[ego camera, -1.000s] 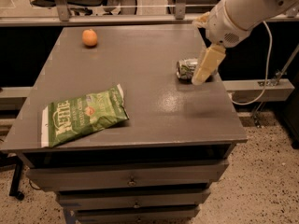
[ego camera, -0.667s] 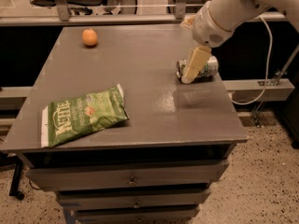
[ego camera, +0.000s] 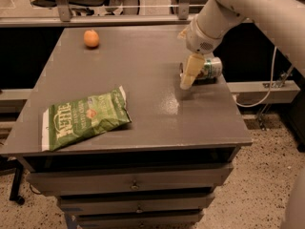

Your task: Place 7up can upright

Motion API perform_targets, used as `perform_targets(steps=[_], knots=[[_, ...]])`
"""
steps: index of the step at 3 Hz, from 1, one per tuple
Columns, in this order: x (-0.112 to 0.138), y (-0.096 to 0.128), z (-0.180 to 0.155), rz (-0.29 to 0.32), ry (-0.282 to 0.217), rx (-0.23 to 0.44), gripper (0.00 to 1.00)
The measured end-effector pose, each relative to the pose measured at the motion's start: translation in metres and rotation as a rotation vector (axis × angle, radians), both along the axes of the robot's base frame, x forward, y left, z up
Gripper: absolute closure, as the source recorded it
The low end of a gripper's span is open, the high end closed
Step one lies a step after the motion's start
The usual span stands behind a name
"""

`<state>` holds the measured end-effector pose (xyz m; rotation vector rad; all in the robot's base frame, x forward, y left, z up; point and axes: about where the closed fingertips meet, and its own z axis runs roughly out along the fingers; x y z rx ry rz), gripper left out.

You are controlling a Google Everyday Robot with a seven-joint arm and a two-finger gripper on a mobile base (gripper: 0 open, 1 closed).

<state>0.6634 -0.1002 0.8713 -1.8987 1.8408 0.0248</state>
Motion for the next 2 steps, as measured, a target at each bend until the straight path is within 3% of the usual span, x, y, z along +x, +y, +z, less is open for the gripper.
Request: perform_targets(steps=[2], knots=[[0.0196, -0.0150, -0.0201, -0.024, 0.021, -0.080, 0.00]])
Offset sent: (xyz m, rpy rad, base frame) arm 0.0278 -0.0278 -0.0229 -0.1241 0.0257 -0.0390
